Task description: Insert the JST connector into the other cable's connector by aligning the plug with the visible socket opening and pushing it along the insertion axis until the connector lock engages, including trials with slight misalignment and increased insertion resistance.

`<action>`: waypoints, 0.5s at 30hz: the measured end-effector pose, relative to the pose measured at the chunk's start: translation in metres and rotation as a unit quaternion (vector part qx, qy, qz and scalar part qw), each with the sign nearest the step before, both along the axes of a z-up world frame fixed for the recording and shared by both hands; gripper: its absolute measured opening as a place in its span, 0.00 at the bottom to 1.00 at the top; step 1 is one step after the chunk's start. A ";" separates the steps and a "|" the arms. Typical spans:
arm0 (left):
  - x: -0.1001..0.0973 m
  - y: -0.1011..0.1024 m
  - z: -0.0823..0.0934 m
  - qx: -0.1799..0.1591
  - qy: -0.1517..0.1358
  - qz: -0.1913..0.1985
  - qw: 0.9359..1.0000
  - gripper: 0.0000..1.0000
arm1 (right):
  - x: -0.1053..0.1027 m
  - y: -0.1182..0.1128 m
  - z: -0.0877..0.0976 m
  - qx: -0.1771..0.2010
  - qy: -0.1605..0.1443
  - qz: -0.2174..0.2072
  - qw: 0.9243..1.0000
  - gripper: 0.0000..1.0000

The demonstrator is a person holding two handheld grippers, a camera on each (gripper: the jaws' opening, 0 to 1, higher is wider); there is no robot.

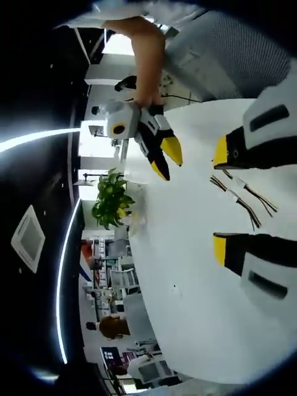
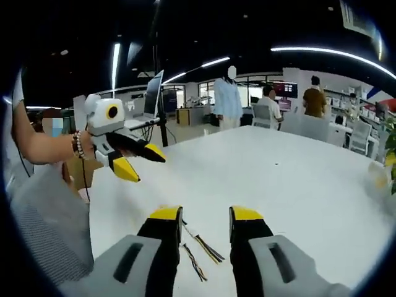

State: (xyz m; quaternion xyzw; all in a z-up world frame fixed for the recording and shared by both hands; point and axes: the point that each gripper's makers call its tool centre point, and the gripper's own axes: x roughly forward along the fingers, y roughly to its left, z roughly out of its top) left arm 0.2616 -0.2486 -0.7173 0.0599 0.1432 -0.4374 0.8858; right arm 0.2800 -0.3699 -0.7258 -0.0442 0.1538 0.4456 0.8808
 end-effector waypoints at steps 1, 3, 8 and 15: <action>-0.001 0.003 0.003 0.002 -0.003 0.005 1.000 0.39 | -0.003 -0.002 0.003 -0.002 -0.003 0.000 1.000 0.29; -0.005 0.010 0.010 0.002 -0.006 0.020 1.000 0.44 | -0.008 -0.006 0.006 -0.010 -0.003 -0.001 1.000 0.30; -0.022 0.022 0.022 -0.010 0.011 0.047 0.999 0.59 | -0.023 -0.013 0.019 0.004 0.001 -0.004 1.000 0.34; -0.046 0.033 0.041 -0.035 0.003 0.074 0.997 0.63 | -0.040 -0.028 0.048 0.033 -0.009 -0.020 0.999 0.42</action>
